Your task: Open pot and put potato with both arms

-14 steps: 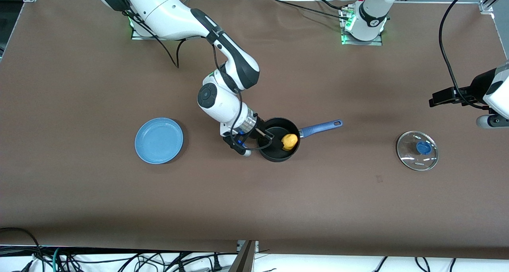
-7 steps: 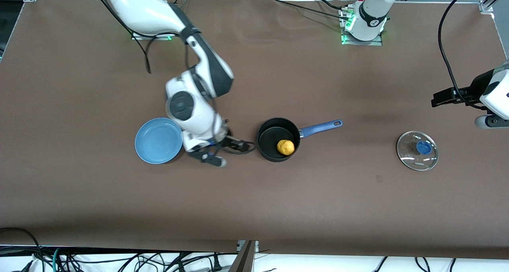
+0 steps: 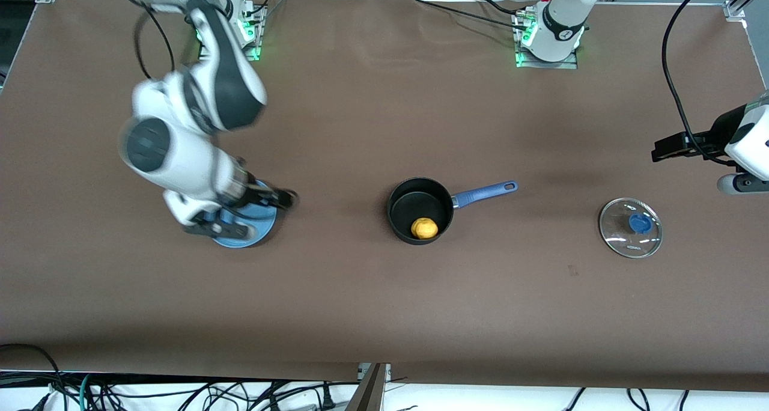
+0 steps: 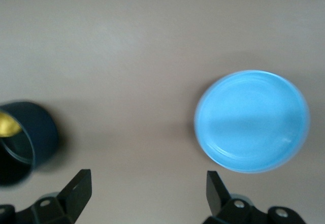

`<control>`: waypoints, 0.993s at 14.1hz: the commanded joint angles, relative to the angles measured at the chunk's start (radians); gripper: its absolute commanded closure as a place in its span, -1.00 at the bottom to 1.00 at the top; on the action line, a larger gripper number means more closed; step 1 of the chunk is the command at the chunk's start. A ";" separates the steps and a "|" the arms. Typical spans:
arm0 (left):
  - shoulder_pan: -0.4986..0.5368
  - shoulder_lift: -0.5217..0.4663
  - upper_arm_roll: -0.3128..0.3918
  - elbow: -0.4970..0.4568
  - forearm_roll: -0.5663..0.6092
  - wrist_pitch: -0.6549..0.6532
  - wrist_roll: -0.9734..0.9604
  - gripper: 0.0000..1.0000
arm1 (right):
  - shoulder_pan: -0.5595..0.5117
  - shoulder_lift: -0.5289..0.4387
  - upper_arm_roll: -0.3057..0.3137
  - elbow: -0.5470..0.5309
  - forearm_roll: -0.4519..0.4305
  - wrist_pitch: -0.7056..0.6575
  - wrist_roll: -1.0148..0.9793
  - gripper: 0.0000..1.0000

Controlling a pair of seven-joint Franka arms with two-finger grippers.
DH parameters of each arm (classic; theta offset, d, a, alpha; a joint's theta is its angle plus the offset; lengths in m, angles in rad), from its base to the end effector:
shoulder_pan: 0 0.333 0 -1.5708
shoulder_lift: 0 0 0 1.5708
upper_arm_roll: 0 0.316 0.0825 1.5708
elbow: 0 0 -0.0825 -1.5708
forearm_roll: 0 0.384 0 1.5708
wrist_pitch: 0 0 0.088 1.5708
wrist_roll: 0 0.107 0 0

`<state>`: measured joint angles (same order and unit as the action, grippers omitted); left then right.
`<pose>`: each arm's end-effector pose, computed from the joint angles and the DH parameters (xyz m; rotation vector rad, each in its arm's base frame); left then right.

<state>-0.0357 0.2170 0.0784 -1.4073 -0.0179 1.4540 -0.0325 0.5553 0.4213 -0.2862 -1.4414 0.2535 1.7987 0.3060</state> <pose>0.6046 0.0187 0.5656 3.1264 0.1161 -0.2660 0.6370 0.2290 0.4534 -3.0259 0.1196 0.1228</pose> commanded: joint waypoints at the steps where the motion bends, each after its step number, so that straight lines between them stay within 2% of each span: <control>1: -0.007 0.005 0.000 0.019 0.019 -0.015 -0.007 -1.00 | 0.015 -0.168 -0.069 -0.096 -0.061 -0.093 -0.154 -0.99; 2: -0.007 0.005 -0.002 0.019 0.019 -0.015 -0.007 -1.00 | 0.015 -0.212 -0.071 -0.091 -0.116 -0.116 -0.197 -0.99; 4: -0.007 0.005 -0.002 0.019 0.019 -0.015 -0.007 -1.00 | 0.012 -0.272 -0.077 -0.089 -0.160 -0.189 -0.245 -0.99; 6: -0.007 0.005 -0.002 0.019 0.019 -0.015 -0.007 -1.00 | -0.020 -0.298 -0.053 -0.088 -0.254 -0.203 -0.272 -0.99; 8: -0.007 0.005 -0.002 0.019 0.019 -0.015 -0.007 -1.00 | -0.143 -0.315 0.057 -0.085 -0.272 -0.205 -0.317 -0.99; 11: -0.007 0.005 -0.002 0.019 0.018 -0.015 -0.007 -1.00 | -0.389 -0.372 0.261 -0.079 -0.267 -0.257 -0.335 -0.99; 13: -0.007 0.008 -0.002 0.019 0.018 -0.015 -0.007 -1.00 | -0.484 -0.410 0.330 -0.080 -0.257 -0.320 -0.357 -0.99; 14: -0.007 0.009 -0.002 0.021 0.018 -0.015 -0.007 -1.00 | -0.485 -0.421 0.331 -0.080 -0.258 -0.332 -0.357 -0.99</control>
<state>-0.0375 0.2177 0.0775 -1.4072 -0.0179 1.4540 -0.0325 0.1224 0.0564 -0.0061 -1.4985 -0.0045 1.5040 -0.0337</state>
